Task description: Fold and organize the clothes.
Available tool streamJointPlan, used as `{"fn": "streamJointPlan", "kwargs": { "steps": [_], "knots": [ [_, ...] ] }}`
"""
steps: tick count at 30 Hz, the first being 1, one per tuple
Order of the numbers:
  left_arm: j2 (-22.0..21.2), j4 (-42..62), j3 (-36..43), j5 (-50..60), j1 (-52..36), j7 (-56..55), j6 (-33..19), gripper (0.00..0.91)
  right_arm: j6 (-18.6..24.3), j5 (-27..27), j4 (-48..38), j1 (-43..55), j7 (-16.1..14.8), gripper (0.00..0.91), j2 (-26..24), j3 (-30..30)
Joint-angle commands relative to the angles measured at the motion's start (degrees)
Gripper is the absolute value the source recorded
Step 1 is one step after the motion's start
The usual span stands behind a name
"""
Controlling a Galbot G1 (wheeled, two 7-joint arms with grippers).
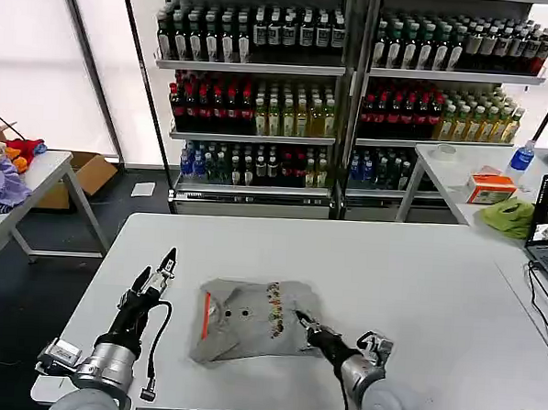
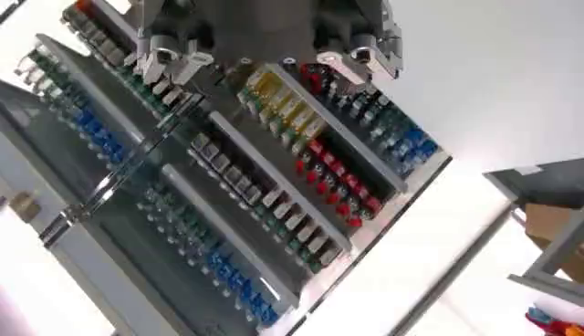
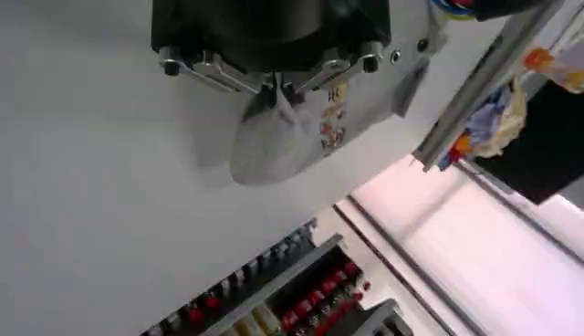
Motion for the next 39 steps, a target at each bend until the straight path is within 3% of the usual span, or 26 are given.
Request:
{"fn": "streamJointPlan", "kwargs": {
  "steps": [1,6,7,9,10,12,14,17,20,25,26,29,30,32,35,39],
  "knots": [
    [0.2,0.4,0.2,0.0,-1.0,-0.1,0.0,0.907,-7.9,-5.4,2.4,-4.6,2.4,0.000,-6.6,10.8],
    [0.8,1.2,0.5,0.0,-1.6,-0.1,0.2,0.907,-6.6,-7.2,3.3,-5.4,-0.2,0.000,-6.8,13.5],
    [0.8,1.3,0.6,0.0,-1.6,-0.1,0.2,0.907,-6.3,-8.2,3.6,-5.3,-0.7,0.907,-6.9,13.3],
    [0.9,1.4,0.6,0.0,-1.7,-0.2,0.2,0.907,-5.1,-15.0,3.4,-4.8,-2.6,0.907,-6.3,12.5],
    [0.9,1.5,0.5,0.0,-1.7,-0.2,0.2,0.907,-3.9,-22.0,3.3,-4.6,-3.6,0.907,-5.9,12.2],
    [1.0,1.4,0.3,0.0,-1.5,-0.2,0.2,0.907,0.2,-31.1,2.7,-4.8,-6.4,0.907,-5.5,13.3],
    [1.3,1.0,0.1,0.0,-1.1,-0.2,0.2,0.907,0.5,-34.7,2.0,-4.5,-6.2,0.907,-5.1,16.9],
    [2.0,0.9,-0.1,-0.3,-0.9,-0.1,0.1,0.907,1.3,-31.4,3.0,-3.9,-5.4,0.907,-5.5,19.1],
    [2.4,1.3,0.0,-0.5,-1.7,-0.2,0.1,0.907,3.5,-31.5,4.7,-2.3,-2.4,0.907,-3.8,18.1],
    [2.7,1.8,0.6,-0.7,-2.6,-0.2,0.2,0.907,6.5,-33.4,5.9,0.8,-4.6,0.907,0.5,7.2],
    [2.7,1.8,0.8,-0.8,-2.7,-0.1,0.2,0.907,6.8,-33.4,4.0,2.1,-6.0,0.907,1.7,3.9],
    [2.7,2.2,1.0,-0.7,-2.8,0.0,0.2,0.907,6.3,-34.9,-3.6,4.9,-5.0,0.907,5.2,-1.8],
    [2.7,2.2,0.9,-0.7,-2.7,0.0,0.2,0.907,6.2,-35.0,-4.9,5.7,-4.3,0.907,5.9,-2.3],
    [2.7,2.0,0.6,-0.7,-2.3,0.0,0.2,0.907,4.4,-35.9,-8.6,6.1,0.6,0.907,8.2,-4.1],
    [2.7,1.7,-0.1,-0.9,-1.7,0.2,0.1,0.907,0.6,-29.8,-8.8,4.8,5.7,0.907,8.9,-3.7],
    [2.6,2.3,-0.1,-1.1,-1.5,0.4,0.0,0.907,-0.1,-24.1,-8.3,3.1,5.2,0.907,7.1,-3.8]
  ]
}}
